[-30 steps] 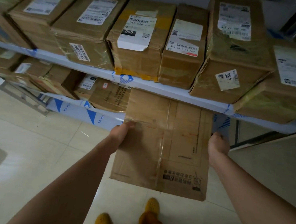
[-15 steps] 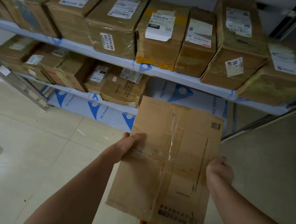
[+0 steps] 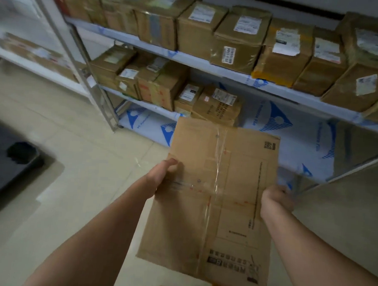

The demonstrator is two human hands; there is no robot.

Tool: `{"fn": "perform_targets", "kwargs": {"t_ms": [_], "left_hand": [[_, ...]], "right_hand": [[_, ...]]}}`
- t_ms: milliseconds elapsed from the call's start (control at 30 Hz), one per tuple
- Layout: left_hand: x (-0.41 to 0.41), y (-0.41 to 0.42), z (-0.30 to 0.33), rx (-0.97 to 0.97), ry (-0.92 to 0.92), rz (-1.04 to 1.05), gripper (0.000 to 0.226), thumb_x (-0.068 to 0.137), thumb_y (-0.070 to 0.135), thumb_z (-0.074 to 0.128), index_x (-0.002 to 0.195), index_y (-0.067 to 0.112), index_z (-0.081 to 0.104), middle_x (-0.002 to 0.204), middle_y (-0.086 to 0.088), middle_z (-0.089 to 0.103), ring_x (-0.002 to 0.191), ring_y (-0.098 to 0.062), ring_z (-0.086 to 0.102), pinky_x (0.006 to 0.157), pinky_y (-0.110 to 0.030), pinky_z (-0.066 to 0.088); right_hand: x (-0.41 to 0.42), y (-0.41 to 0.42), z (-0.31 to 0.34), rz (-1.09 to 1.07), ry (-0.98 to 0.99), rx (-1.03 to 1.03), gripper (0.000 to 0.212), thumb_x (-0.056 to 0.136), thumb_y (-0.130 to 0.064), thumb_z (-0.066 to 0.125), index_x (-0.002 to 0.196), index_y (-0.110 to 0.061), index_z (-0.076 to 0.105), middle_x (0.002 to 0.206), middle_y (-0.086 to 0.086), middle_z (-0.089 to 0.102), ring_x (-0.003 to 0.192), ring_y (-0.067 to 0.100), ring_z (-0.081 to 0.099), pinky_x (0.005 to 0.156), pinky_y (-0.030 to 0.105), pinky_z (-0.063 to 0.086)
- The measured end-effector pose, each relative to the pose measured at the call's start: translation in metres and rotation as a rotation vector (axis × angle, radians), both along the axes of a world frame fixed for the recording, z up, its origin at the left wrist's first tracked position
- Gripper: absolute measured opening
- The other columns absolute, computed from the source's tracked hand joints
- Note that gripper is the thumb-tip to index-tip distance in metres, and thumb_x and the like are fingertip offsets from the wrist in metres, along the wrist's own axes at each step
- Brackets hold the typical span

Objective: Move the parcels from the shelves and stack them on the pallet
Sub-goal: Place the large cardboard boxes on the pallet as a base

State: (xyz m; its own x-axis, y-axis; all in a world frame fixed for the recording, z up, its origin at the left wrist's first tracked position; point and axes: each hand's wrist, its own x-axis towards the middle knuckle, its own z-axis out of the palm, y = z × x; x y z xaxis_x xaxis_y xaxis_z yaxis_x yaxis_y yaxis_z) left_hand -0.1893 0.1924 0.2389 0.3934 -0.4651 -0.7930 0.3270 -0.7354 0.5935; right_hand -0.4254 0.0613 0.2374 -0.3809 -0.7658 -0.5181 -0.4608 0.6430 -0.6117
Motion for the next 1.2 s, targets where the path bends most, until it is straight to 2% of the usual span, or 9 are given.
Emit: {"fn": "perform_targets", "kwargs": {"t_ms": [100,267,367,533,667,867,933,1067,1200], "left_hand": [[0.048,0.061,0.022,-0.015,-0.040,0.118,0.032,0.096,0.047,0.047,0.095,0.018,0.060,0.084,-0.003,0.058,0.072,-0.018,0.054,0.065,-0.029,0.039],[0.128,0.161,0.052,-0.009,-0.106,0.372,0.040,0.090,0.052,0.052,0.109,0.017,0.056,0.096,-0.006,0.056,0.088,-0.024,0.053,0.086,-0.036,0.038],[0.168,0.208,0.062,-0.012,-0.154,0.484,0.037,0.092,0.047,0.053,0.114,0.018,0.054,0.112,-0.009,0.054,0.099,-0.026,0.052,0.088,-0.036,0.038],[0.232,0.263,0.068,-0.009,-0.224,0.606,0.038,0.090,0.046,0.055,0.120,0.022,0.060,0.132,-0.009,0.056,0.118,-0.028,0.053,0.097,-0.036,0.040],[0.292,0.289,0.060,0.005,-0.214,0.720,0.029,0.094,0.041,0.051,0.114,0.021,0.058,0.121,-0.006,0.055,0.112,-0.025,0.052,0.088,-0.033,0.037],[0.387,0.314,0.047,0.068,-0.179,0.878,0.028,0.095,0.041,0.051,0.113,0.020,0.054,0.122,-0.007,0.051,0.120,-0.027,0.048,0.099,-0.036,0.035],[0.418,0.321,0.047,0.064,-0.165,0.920,0.029,0.095,0.041,0.051,0.115,0.020,0.054,0.124,-0.007,0.051,0.119,-0.026,0.047,0.098,-0.036,0.035],[0.472,0.339,0.049,0.051,-0.118,0.953,0.036,0.091,0.046,0.052,0.119,0.023,0.055,0.131,-0.007,0.052,0.120,-0.028,0.049,0.106,-0.040,0.039],[0.535,0.364,0.042,0.050,-0.111,0.999,0.036,0.091,0.046,0.052,0.118,0.022,0.054,0.134,-0.009,0.052,0.123,-0.028,0.048,0.108,-0.041,0.037]], "right_hand": [[0.067,0.029,0.023,0.139,0.033,0.018,0.052,0.108,-0.026,0.020,0.133,0.009,0.049,0.140,0.025,0.049,0.129,0.038,0.047,0.104,0.043,0.036],[0.185,0.082,0.053,0.425,-0.019,0.031,0.053,0.108,-0.029,0.018,0.137,0.007,0.045,0.143,0.025,0.047,0.131,0.036,0.045,0.106,0.042,0.034],[0.252,0.114,0.064,0.655,-0.079,0.062,0.054,0.106,-0.028,0.015,0.142,0.004,0.040,0.145,0.024,0.043,0.133,0.036,0.042,0.106,0.041,0.033],[0.362,0.155,0.068,0.713,-0.070,0.066,0.059,0.106,-0.039,0.022,0.137,0.006,0.045,0.140,0.023,0.049,0.127,0.037,0.048,0.103,0.044,0.038],[0.450,0.174,0.062,0.862,0.001,0.080,0.059,0.106,-0.040,0.023,0.138,0.004,0.045,0.140,0.022,0.050,0.124,0.037,0.051,0.099,0.043,0.041],[0.581,0.188,0.043,1.003,0.030,0.098,0.059,0.106,-0.039,0.026,0.135,0.008,0.046,0.131,0.023,0.054,0.117,0.036,0.054,0.085,0.035,0.042],[0.618,0.195,0.047,1.043,0.035,0.097,0.056,0.107,-0.037,0.027,0.138,0.007,0.042,0.136,0.024,0.051,0.123,0.035,0.051,0.091,0.038,0.040],[0.689,0.209,0.049,1.069,0.014,0.094,0.054,0.105,-0.038,0.030,0.129,0.006,0.050,0.097,0.016,0.053,0.096,0.032,0.057,0.084,0.039,0.046],[0.766,0.232,0.039,1.089,-0.003,0.097,0.050,0.105,-0.037,0.033,0.130,0.003,0.048,0.081,0.008,0.050,0.070,0.022,0.052,0.075,0.036,0.045]]}}
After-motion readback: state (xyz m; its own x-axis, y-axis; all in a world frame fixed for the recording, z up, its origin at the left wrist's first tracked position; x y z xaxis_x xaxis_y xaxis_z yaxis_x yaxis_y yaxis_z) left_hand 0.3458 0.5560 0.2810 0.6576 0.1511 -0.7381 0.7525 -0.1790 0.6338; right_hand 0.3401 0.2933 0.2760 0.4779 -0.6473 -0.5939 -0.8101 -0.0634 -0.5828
